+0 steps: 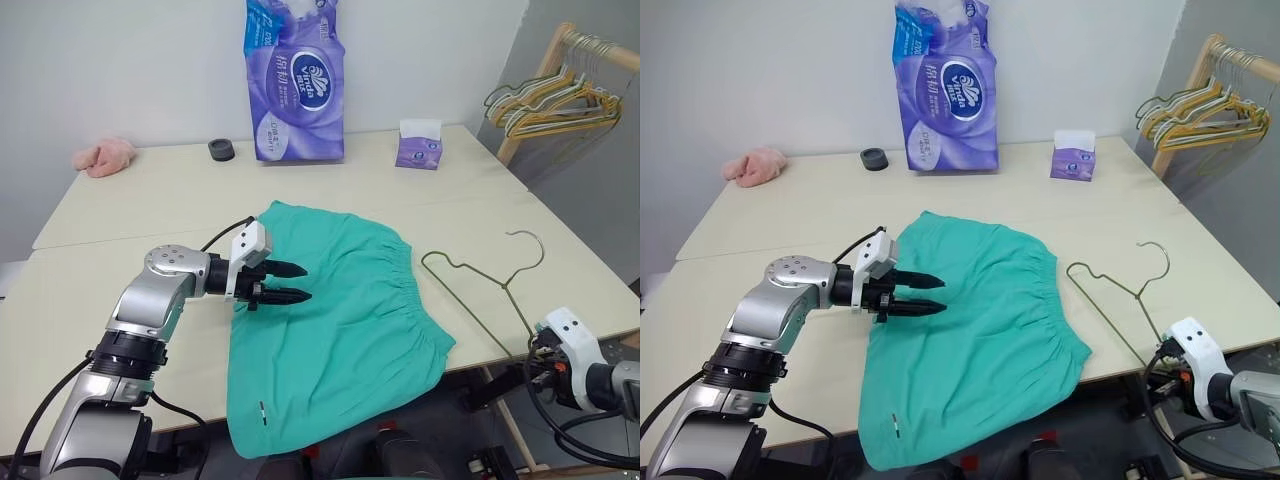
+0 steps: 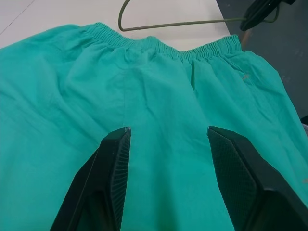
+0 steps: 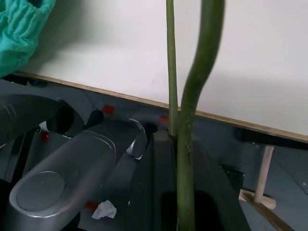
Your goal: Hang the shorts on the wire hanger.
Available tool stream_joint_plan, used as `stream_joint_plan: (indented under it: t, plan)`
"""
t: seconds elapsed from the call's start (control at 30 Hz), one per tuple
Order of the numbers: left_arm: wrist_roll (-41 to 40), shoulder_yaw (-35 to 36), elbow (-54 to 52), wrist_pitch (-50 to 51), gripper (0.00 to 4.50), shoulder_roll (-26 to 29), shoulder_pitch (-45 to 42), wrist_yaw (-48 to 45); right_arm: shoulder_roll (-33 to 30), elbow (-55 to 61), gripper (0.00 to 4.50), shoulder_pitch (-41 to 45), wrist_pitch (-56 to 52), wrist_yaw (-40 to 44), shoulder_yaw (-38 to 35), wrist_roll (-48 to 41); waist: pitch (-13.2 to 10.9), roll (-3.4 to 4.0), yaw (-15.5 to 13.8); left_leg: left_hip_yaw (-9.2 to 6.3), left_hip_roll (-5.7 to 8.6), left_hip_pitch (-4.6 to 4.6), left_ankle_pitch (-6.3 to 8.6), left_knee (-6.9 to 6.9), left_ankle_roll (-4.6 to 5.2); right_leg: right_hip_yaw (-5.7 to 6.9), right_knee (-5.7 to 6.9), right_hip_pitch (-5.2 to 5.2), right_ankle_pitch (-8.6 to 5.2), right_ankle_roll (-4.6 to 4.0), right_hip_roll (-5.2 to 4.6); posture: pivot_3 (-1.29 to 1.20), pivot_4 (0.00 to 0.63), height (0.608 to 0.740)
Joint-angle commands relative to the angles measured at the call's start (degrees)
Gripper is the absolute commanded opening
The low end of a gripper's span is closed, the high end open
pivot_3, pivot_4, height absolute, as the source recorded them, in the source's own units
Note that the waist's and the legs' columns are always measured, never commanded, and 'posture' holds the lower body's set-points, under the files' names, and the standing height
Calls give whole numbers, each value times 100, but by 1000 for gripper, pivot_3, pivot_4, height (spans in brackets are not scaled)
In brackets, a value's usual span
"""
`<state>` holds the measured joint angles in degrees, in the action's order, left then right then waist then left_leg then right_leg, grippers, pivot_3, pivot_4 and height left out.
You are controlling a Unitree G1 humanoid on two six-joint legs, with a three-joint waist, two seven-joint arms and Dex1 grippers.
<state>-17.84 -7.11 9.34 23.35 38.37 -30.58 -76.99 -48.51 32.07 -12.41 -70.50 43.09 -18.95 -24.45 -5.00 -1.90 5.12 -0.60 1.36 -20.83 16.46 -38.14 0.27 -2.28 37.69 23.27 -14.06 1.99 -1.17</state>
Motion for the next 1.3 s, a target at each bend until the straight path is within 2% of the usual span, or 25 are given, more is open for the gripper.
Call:
stream_joint_plan:
  t: [0.03,0.4,0.67,0.93,1.07,1.3]
  plan:
    - [54,-1,124,-226,2673,-16,-189,-10,-159,-42,0,272,209,-84,357,16,0,0,0,0,0,1,0,0,0,0,0,0,0,0,0,-172,73,740]
    - [170,95,389,-523,2673,11,-142,89,-422,344,0,773,185,-96,681,-224,-1,-1,-12,-2,1,-2,1,0,1,1,-3,0,0,0,0,-165,74,740]
    - [281,291,862,-730,2673,59,-313,440,-1057,853,0,670,822,-286,1569,313,-3,-3,-9,-3,-1,-2,1,0,1,3,-7,0,-1,2,-1,-170,76,740]
    - [288,256,758,-716,2673,52,-307,528,-1173,301,0,839,1337,-395,1892,753,-3,-5,-14,-2,-1,-2,1,0,1,2,-7,0,-1,2,-3,-162,72,740]
    - [288,244,686,-706,2673,61,-277,570,-1220,171,0,905,1410,-294,1684,726,-3,-4,-17,-2,0,-2,1,0,1,2,-7,0,-1,2,-3,-154,69,740]
    - [320,238,610,-687,2673,77,-303,626,-1467,853,0,504,932,147,598,264,-3,-5,-33,-5,0,-3,1,1,1,4,-7,0,-1,2,-3,-155,70,740]
